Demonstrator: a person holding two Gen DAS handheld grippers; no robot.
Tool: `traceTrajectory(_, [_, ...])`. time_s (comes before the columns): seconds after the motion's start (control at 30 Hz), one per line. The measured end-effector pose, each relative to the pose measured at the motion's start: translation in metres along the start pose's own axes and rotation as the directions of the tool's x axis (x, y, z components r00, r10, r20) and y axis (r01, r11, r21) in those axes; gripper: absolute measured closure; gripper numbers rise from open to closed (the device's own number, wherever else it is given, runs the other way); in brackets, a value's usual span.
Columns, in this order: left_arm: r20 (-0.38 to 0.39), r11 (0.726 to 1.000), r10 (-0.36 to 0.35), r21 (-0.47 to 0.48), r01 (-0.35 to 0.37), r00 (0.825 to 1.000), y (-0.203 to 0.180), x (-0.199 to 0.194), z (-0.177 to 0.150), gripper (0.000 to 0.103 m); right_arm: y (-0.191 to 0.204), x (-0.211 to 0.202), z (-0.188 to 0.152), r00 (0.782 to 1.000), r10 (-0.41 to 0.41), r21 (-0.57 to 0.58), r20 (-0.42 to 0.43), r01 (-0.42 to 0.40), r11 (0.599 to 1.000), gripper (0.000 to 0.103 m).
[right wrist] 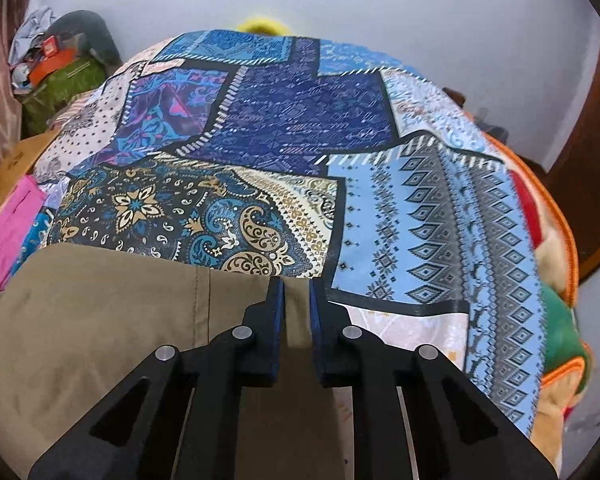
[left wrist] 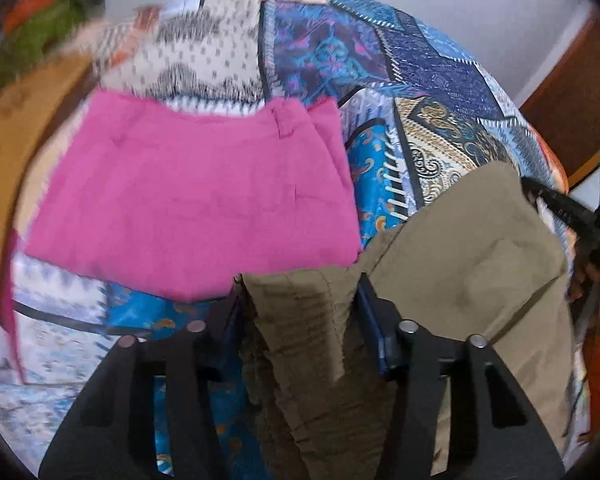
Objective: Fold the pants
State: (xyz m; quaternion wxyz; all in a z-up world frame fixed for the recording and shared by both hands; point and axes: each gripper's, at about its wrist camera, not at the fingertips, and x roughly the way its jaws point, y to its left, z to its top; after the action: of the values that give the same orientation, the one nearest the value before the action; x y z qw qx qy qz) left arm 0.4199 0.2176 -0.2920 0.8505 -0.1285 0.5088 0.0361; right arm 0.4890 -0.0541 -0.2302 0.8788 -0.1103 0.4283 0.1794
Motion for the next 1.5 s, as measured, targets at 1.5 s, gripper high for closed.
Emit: traceTrajectory(1.5, [0.230,0.949,0.017,0.304,-0.088,0.973,-0.062,-0.195,-0.152,0.056,-0.016,-0.266,-0.155,0.975,0.108,0.070,0.192,-0.124,0.990,0.098])
